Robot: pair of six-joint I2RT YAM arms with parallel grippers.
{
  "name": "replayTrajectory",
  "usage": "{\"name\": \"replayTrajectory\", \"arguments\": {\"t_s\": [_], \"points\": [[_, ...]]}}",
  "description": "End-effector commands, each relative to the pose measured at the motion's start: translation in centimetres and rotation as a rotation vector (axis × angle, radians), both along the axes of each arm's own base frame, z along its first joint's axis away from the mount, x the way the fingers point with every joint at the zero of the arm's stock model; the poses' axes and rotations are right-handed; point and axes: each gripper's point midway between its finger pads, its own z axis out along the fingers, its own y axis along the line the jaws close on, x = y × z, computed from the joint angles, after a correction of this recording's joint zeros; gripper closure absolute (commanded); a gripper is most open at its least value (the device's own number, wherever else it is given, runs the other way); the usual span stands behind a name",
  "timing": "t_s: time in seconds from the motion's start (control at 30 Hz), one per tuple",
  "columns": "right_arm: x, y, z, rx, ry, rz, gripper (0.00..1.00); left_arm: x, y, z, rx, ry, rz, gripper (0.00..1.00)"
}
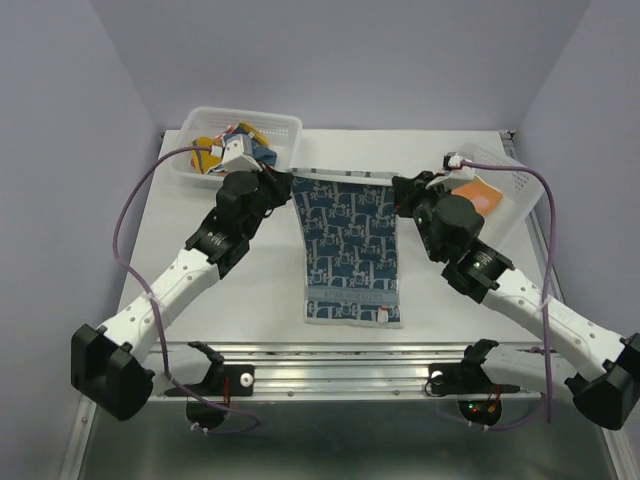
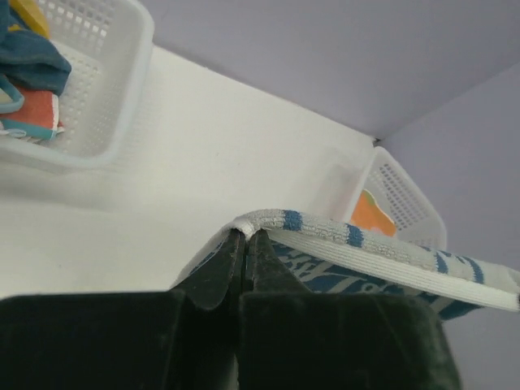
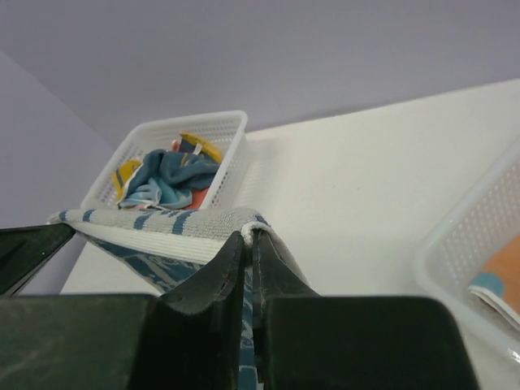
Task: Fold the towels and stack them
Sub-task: Flatten out the crumpled towel, then fold the towel
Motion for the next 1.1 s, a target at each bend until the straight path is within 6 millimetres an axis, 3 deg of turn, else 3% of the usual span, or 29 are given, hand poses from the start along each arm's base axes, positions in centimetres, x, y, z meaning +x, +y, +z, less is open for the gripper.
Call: {"name": "replayTrajectory", "arguments": {"t_s": [0.0, 0.03, 0.07, 0.13, 0.2, 0.3, 0.33, 0.37, 0.63, 0.8, 0.93, 0.97, 1.07], "points": [[3.7, -2.5, 0.9, -0.009, -0.059, -0.158, 0.99, 3.4, 0.5, 1.4, -0.003, -0.065, -0.017, 1.0], [5.1, -1.4, -0.5, -0.033, -0.033, -0.108, 0.99, 4.8, 0.7, 0.7, 0.002, -0.054, -0.024, 1.0], [6.4, -2.4, -0.6, -0.036, -0.034, -0.12, 0.99, 5.4, 0.7, 0.4, 0.0, -0.049, -0.026, 1.0], [8.3, -1.3, -2.2, -0.062, -0.024, -0.058, 0.99, 7.0, 0.9, -1.0, 0.014, -0.028, -0.022, 1.0], [9.9, -1.7, -2.5, -0.083, -0.043, -0.067, 0.99, 8.5, 1.5, -0.5, 0.013, -0.043, -0.007, 1.0], [12.5, -2.2, -3.7, -0.111, -0.005, -0.094, 0.99, 10.9, 2.0, -1.7, 0.047, -0.016, 0.008, 1.0], [13.1, -2.0, -4.2, -0.12, 0.007, -0.086, 0.99, 11.7, 2.0, -3.2, 0.061, 0.015, 0.016, 1.0], [14.0, -2.1, -4.6, -0.127, 0.023, -0.092, 0.99, 12.4, 2.2, -2.9, 0.071, 0.014, 0.015, 1.0], [17.0, -1.7, -6.6, -0.162, 0.081, -0.095, 0.99, 16.1, 2.1, -6.7, 0.121, 0.105, 0.006, 1.0], [16.9, -1.4, -8.1, -0.17, 0.157, -0.067, 0.99, 15.2, 1.6, -7.2, 0.089, 0.14, -0.04, 1.0], [15.1, -1.1, -10.3, -0.161, 0.235, -0.02, 0.99, 12.5, 1.3, -7.3, 0.015, 0.164, -0.073, 1.0], [14.2, -1.2, -10.7, -0.148, 0.263, -0.011, 0.99, 11.4, 0.9, -9.0, 0.003, 0.193, -0.104, 1.0], [11.6, -0.8, -12.2, -0.121, 0.329, 0.054, 0.99, 8.7, 0.8, -11.2, -0.03, 0.247, -0.122, 1.0]]}}
